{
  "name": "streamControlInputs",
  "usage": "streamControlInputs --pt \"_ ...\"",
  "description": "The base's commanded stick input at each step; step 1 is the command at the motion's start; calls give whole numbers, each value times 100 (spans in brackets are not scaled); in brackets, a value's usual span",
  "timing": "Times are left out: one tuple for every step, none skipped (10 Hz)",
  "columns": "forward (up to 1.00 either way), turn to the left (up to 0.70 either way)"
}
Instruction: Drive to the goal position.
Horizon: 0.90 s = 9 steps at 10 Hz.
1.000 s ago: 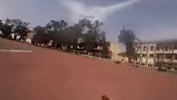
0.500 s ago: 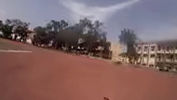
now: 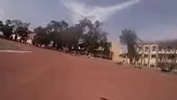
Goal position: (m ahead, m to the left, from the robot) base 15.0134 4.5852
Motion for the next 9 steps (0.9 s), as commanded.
streamControlInputs --pt "70 0" --pt "70 0" --pt "70 0" --pt "70 0" --pt "70 0" --pt "70 0" --pt "70 0" --pt "70 0" --pt "70 0"
